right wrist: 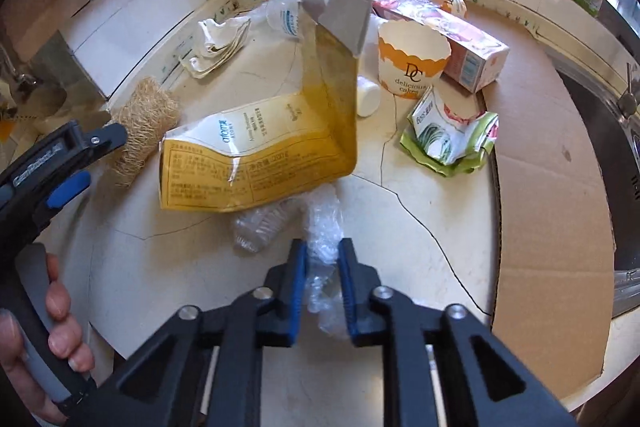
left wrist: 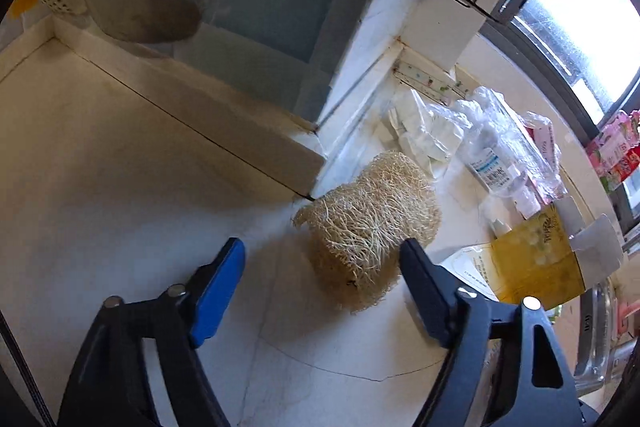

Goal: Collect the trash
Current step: 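Grasp the loofah sponge with the left tool while the right tool grasps a plastic bag, then carry the sponge and bag down over the bin and open both tools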

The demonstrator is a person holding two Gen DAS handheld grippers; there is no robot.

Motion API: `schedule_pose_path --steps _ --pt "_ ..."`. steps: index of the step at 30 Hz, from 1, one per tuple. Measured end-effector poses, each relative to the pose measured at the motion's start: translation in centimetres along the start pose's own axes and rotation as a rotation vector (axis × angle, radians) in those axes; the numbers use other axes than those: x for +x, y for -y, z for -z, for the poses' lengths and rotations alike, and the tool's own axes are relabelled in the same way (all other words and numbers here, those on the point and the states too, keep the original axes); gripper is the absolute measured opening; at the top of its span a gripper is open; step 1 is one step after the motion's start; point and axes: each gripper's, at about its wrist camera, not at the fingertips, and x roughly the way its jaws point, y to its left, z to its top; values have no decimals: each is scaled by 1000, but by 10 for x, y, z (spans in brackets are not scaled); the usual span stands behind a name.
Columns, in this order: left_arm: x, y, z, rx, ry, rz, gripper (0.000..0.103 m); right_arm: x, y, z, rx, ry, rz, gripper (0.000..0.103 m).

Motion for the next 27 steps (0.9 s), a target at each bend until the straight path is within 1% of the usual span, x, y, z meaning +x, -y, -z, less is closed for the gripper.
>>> schedule_pose_path --steps 1,2,4,6,7,10,14,17,20,24,27 --pt "1 3 1 8 2 10 63 -1 0 2 1 -3 -9 9" --pt "1 7 2 26 7 17 58 -1 0 3 3 -8 -18 9" --pt "-1 17 3 74 12 44 25 -3 2 6 11 -17 -33 8" --pt "-3 28 5 118 18 27 11 -8 2 10 17 -20 -40 8" --pt "-7 31 6 128 29 27 7 -11 3 12 18 -18 -43 8" --pt "-21 31 9 120 53 31 3 -22 0 15 19 -8 -53 8" --pt "-47 31 17 115 79 28 2 -44 3 17 23 29 -79 7" --pt "-73 31 25 124 96 31 2 -66 7 20 23 73 -112 7" --pt "-107 36 40 142 121 33 2 -88 18 23 26 113 -161 7" --pt "-160 51 73 192 157 43 2 -121 35 36 22 152 -235 7" --pt "-194 69 109 239 164 52 2 -145 46 56 -8 164 -271 7"
